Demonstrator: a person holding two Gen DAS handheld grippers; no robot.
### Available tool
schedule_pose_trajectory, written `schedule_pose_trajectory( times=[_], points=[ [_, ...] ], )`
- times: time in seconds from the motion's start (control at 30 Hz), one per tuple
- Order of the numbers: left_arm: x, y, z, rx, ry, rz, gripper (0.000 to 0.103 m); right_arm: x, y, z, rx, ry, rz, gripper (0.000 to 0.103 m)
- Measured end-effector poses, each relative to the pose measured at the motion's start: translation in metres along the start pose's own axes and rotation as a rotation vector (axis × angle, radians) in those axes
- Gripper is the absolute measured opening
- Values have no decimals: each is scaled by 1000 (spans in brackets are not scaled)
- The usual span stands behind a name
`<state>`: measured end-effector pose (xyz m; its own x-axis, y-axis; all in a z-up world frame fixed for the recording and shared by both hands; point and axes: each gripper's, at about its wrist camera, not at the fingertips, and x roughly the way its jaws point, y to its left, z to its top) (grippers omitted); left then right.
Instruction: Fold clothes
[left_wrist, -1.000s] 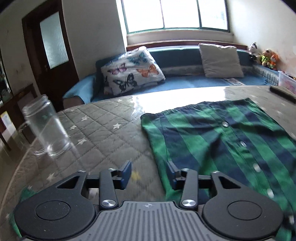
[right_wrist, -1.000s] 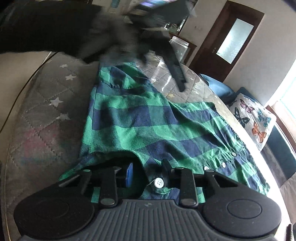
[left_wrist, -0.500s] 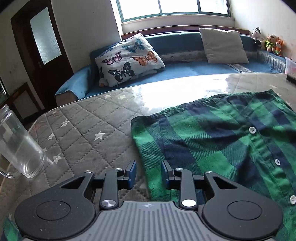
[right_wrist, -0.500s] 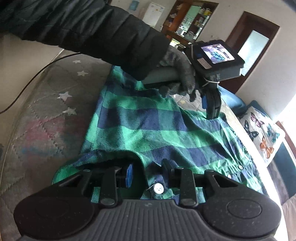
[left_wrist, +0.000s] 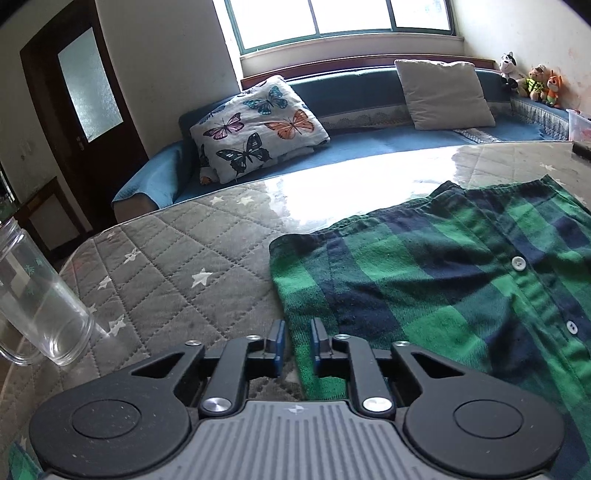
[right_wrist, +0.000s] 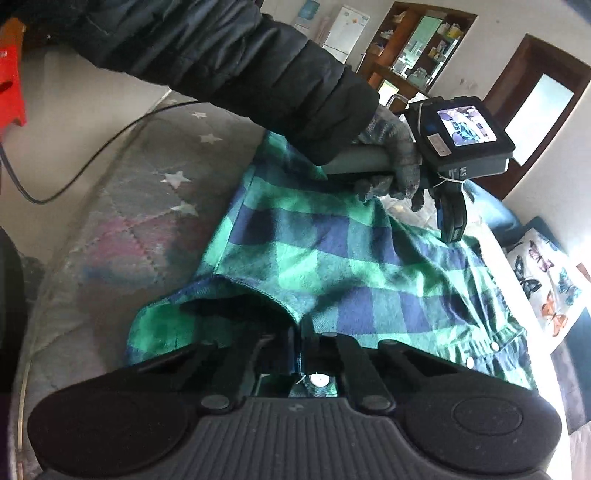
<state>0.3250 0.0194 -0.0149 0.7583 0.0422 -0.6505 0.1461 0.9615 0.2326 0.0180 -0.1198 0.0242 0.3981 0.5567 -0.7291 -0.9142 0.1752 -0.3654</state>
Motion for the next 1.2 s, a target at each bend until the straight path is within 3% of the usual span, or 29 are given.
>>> schedule_pose_trajectory(
  times=[0.23,0.47,0.67,0.8,0.9,1.0,1.07,1.2],
  points=[
    [4,4,0,6,-2,27,13,1,8,-4,-12,8,4,4],
    [-28,12,-3,-8,-54,46,16,-17,4,-4,48,-20,36,12],
    [-67,-7,-25,75,-87,-31,17,-33,-10,-2,170,-68,71,14],
    [-76,-22,-43,136,-78,-53,17,-33,-16,-3,252,-72,49,30],
    [-79,-28,-58,177,-74,-35,18,-27,-18,-7,305,-56,52,31],
    [-83,-28,-71,199,-74,-13,22,-17,-11,-12,323,-22,83,32],
    [-87,-26,-79,208,-82,8,31,-16,-4,-14,318,-5,100,35],
    [-99,-22,-90,219,-109,41,36,-28,-2,-13,327,-31,99,37]
  ],
)
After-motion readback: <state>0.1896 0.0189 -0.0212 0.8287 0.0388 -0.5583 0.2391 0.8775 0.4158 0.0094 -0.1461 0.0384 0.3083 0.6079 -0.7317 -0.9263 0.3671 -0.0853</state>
